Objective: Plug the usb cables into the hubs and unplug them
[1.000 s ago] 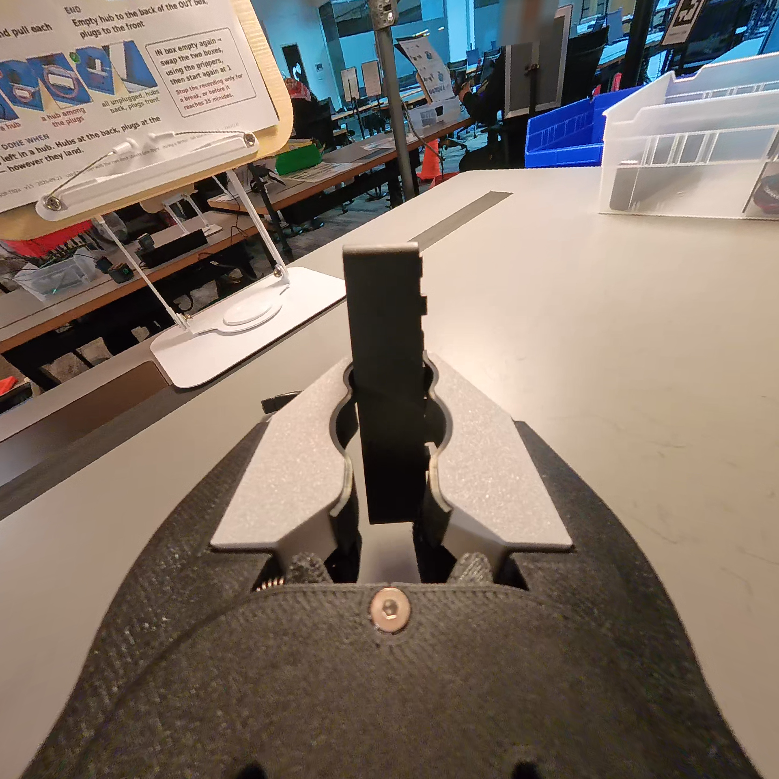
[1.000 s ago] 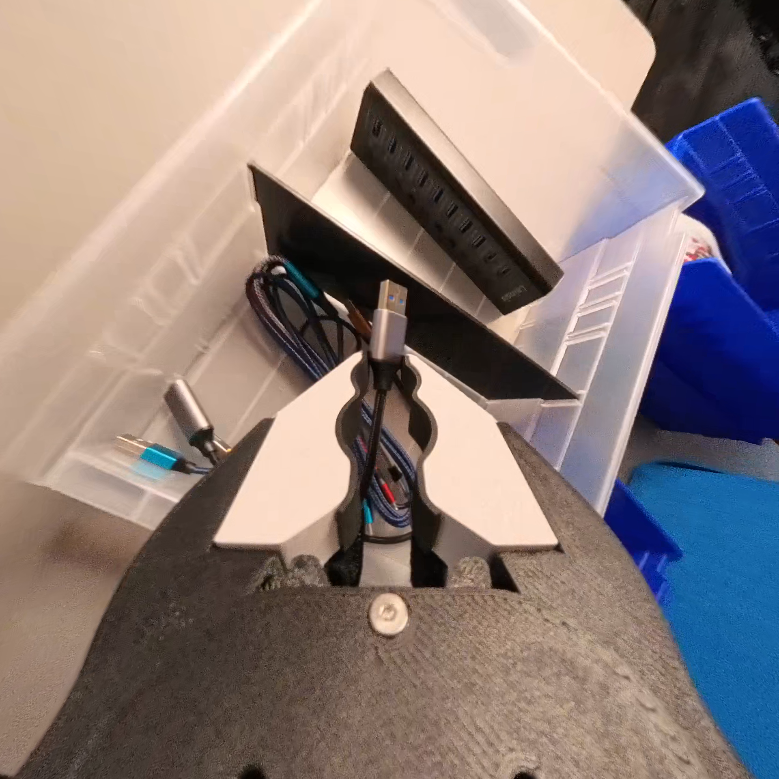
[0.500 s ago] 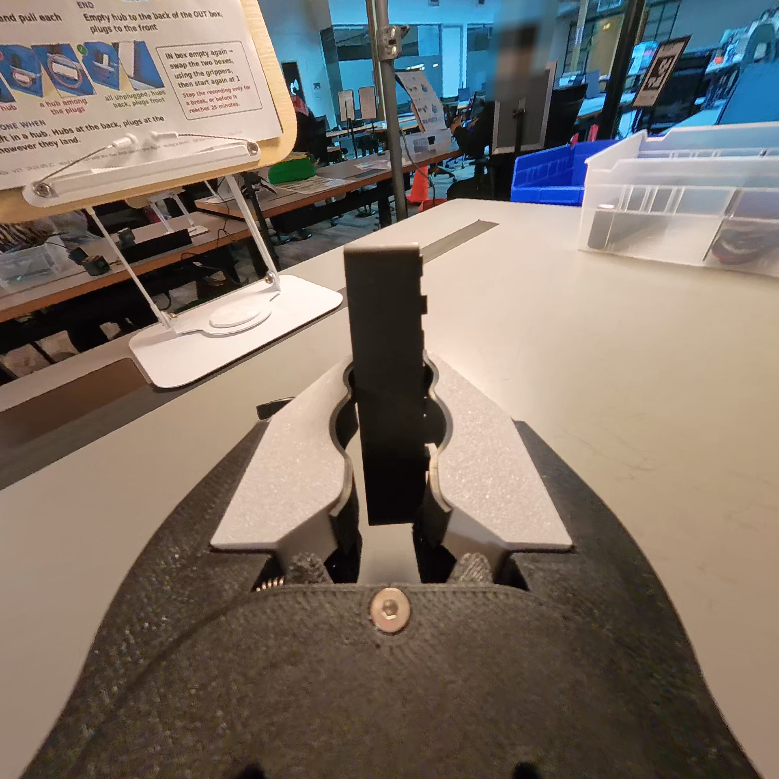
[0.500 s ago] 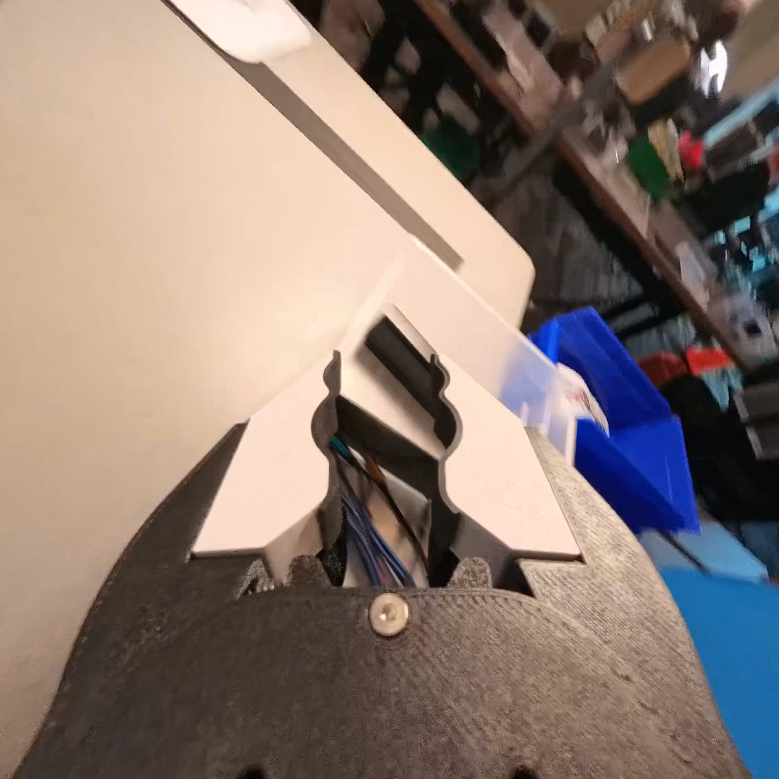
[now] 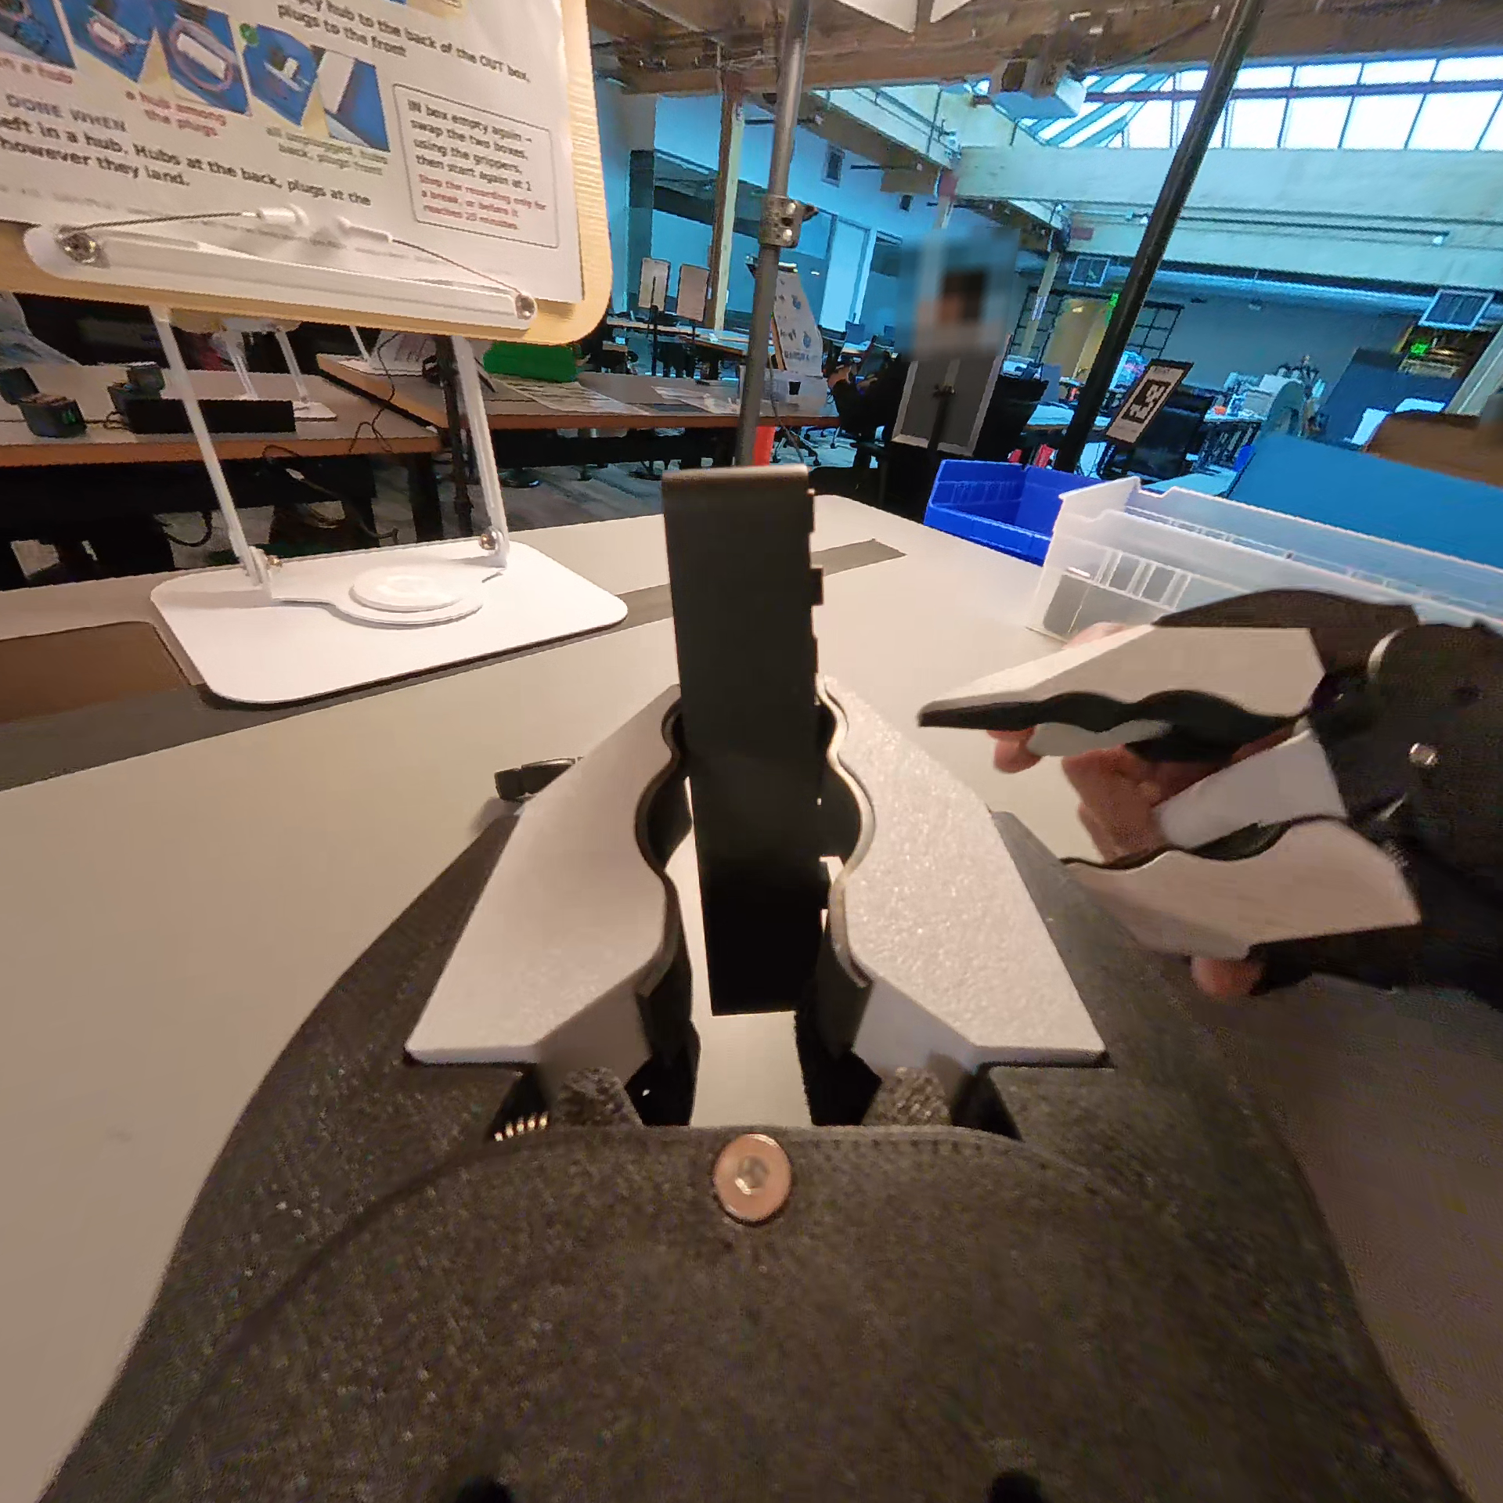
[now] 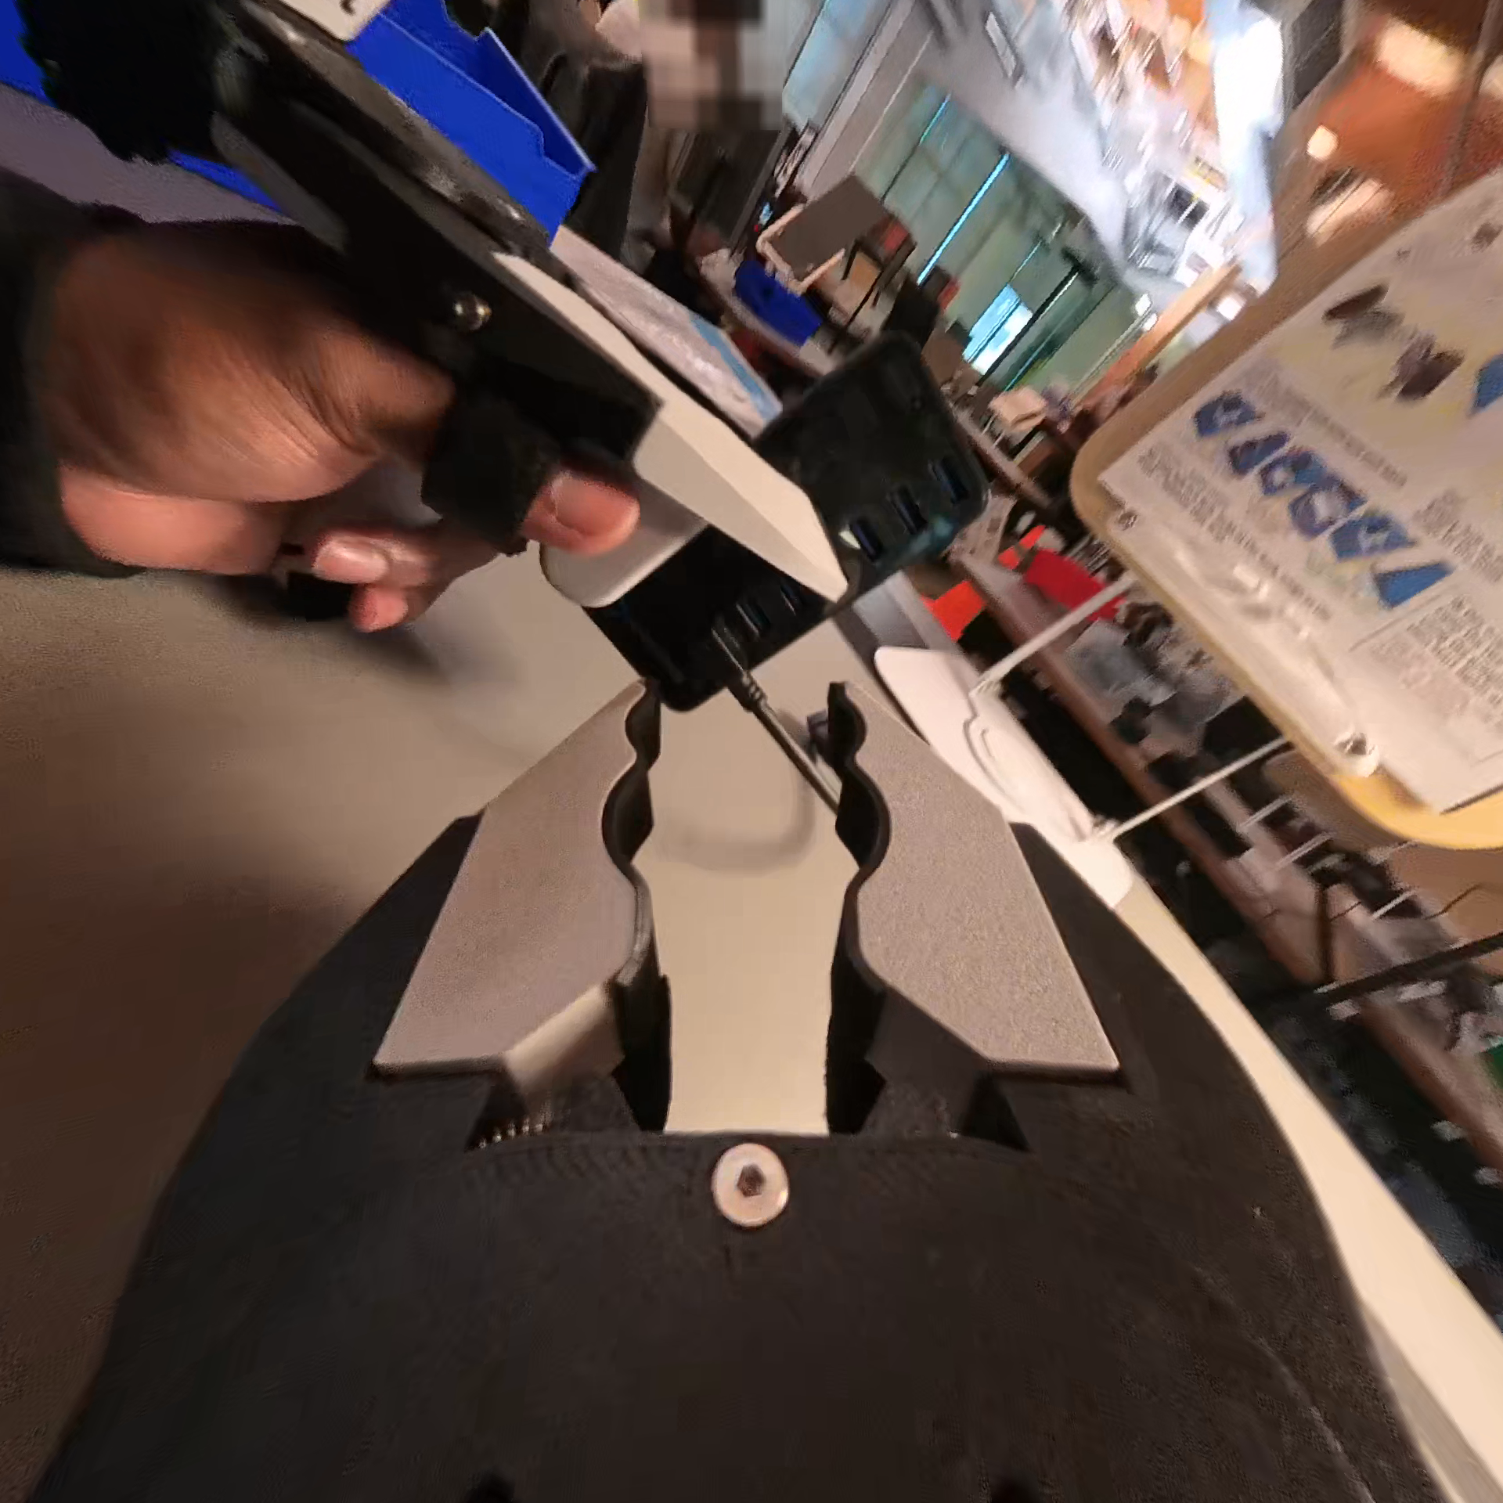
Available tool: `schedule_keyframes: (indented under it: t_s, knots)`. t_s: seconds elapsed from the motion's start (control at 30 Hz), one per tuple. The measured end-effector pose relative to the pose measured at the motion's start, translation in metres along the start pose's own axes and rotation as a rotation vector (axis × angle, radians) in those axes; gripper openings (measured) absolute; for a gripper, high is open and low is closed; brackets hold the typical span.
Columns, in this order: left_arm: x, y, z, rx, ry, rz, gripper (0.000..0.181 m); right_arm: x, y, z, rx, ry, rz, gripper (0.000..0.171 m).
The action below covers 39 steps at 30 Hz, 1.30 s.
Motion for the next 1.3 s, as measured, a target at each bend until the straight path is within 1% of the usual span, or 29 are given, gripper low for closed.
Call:
schedule_keyframes:
  t_s: [0.07,0.13,0.23,0.4,0.57,0.67,0.8,0.97,1.03,1.1,1.23,1.3]
  knots:
    - [-0.004,0.0,0.0,0.005,0.009,-0.004,0.029,-0.004,-0.01,0.003,0.042,0.022,0.044,0.042]
    - [-0.006,0.0,-0.001,0.015,0.013,0.006,0.029,-0.004,-0.015,0.008,0.043,0.037,0.075,0.042]
    - [-0.005,-0.003,0.0,0.005,0.009,0.033,0.029,-0.001,-0.012,0.006,0.057,0.055,0.116,0.042]
    - [0.002,-0.007,0.0,0.015,0.019,0.094,0.029,-0.015,-0.013,0.009,0.014,0.211,0.125,0.037]
    - [0.01,-0.01,0.002,-0.009,-0.01,0.12,0.029,-0.021,-0.012,0.006,0.014,0.295,0.169,0.026]
    - [0.014,-0.011,0.003,-0.027,-0.044,0.123,0.029,-0.023,-0.011,0.006,0.01,0.334,0.179,0.012]
    - [0.016,-0.013,0.005,-0.064,-0.063,0.144,0.029,-0.027,-0.011,0.008,-0.032,0.427,0.194,0.01]
    - [0.018,-0.014,0.008,-0.136,-0.099,0.142,0.031,-0.028,-0.009,0.01,-0.039,0.527,0.208,0.008]
    - [0.019,-0.017,0.013,-0.213,-0.126,0.116,0.033,-0.024,-0.008,0.011,-0.045,0.544,0.228,0.008]
    - [0.021,-0.017,0.013,-0.238,-0.127,0.105,0.031,-0.024,-0.007,0.013,-0.043,0.556,0.217,0.008]
    - [0.021,-0.015,0.012,-0.261,-0.185,0.088,0.031,-0.025,-0.006,0.012,-0.048,0.573,0.208,0.008]
    - [0.022,-0.014,0.009,-0.239,-0.198,0.083,0.031,-0.021,-0.005,0.01,-0.021,0.552,0.203,0.008]
Point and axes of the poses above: each gripper's, where its closed fingertips meet, y back along the fingers, z out of its underside, x = y × z across the jaws, the point moved 8 cm from there along y, back along the fingers, and after that the axes turned 4 degrees about z, right-handed, at the moved point
